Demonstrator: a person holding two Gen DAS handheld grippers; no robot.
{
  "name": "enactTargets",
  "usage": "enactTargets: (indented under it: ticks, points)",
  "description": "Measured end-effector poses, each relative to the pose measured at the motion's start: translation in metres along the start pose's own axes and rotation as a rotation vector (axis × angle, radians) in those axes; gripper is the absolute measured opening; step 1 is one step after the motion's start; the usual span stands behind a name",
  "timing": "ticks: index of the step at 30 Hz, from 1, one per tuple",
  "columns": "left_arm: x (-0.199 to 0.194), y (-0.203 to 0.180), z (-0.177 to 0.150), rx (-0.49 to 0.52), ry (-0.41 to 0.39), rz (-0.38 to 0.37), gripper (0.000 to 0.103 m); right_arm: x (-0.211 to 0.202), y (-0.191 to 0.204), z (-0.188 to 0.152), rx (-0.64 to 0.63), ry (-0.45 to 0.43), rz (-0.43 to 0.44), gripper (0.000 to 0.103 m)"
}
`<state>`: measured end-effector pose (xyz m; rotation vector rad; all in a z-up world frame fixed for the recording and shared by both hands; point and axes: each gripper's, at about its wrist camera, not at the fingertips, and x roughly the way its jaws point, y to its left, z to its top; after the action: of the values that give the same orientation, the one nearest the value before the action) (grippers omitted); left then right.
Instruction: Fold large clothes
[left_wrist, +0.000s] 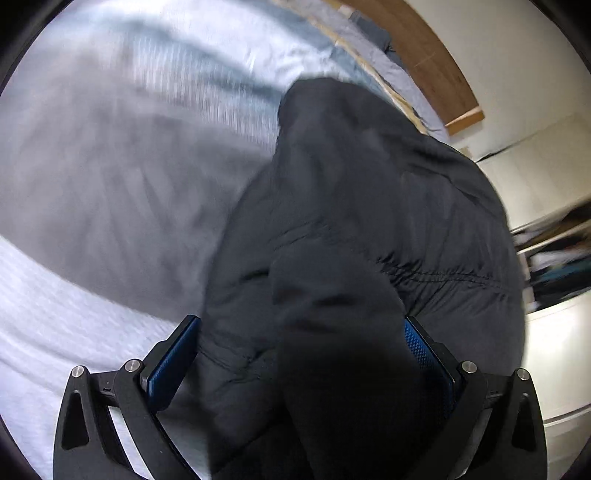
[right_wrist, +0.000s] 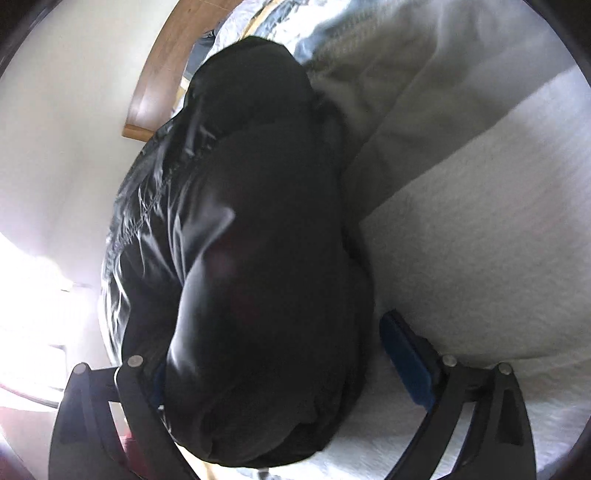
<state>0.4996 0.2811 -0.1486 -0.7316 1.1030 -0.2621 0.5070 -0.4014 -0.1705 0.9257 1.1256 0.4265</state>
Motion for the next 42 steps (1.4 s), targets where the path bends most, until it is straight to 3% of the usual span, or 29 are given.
enactTargets:
  ticks: [3, 9, 11, 13, 16, 19, 21, 24, 31, 36, 39, 42]
  points:
    - [0.008, 0.009, -0.006, -0.067, 0.04, -0.138, 0.102, 0.016, 0.005, 0.0, 0.005, 0.031, 0.092, 0.098]
    - [0.019, -0.005, -0.018, -0.077, 0.049, -0.165, 0.102, 0.046, 0.019, -0.002, -0.019, 0.014, 0.098, 0.103]
    - [0.019, -0.017, -0.023, -0.066, 0.039, -0.169, 0.094, 0.047, 0.025, -0.003, -0.041, 0.006, 0.09, 0.103]
    - [0.014, -0.029, -0.028, -0.056, 0.025, -0.195, 0.07, 0.048, 0.034, -0.005, -0.067, 0.001, 0.08, 0.101]
    - [-0.001, -0.054, -0.034, -0.009, -0.013, -0.217, 0.045, 0.045, 0.061, -0.008, -0.138, -0.006, 0.096, 0.094]
    - [-0.017, -0.079, -0.039, 0.037, -0.043, -0.232, 0.034, 0.034, 0.096, -0.011, -0.217, -0.034, 0.094, 0.081]
    - [-0.032, -0.099, -0.043, 0.07, -0.07, -0.261, 0.031, 0.024, 0.121, -0.013, -0.274, -0.057, 0.089, 0.07]
    - [-0.055, -0.128, -0.049, 0.111, -0.106, -0.305, 0.031, 0.008, 0.154, -0.019, -0.344, -0.081, 0.08, 0.06]
    - [-0.111, -0.164, -0.085, 0.18, -0.15, -0.399, 0.031, -0.035, 0.202, -0.052, -0.435, -0.122, 0.122, 0.058]
    - [-0.12, -0.136, -0.107, 0.192, -0.127, -0.352, 0.031, -0.045, 0.182, -0.071, -0.422, -0.107, 0.102, 0.058]
    - [-0.099, -0.108, -0.121, 0.166, -0.074, -0.215, 0.031, -0.037, 0.133, -0.087, -0.366, -0.06, -0.008, 0.059]
    - [-0.091, -0.073, -0.129, 0.104, -0.041, -0.098, 0.043, -0.041, 0.103, -0.096, -0.319, -0.063, -0.101, 0.063]
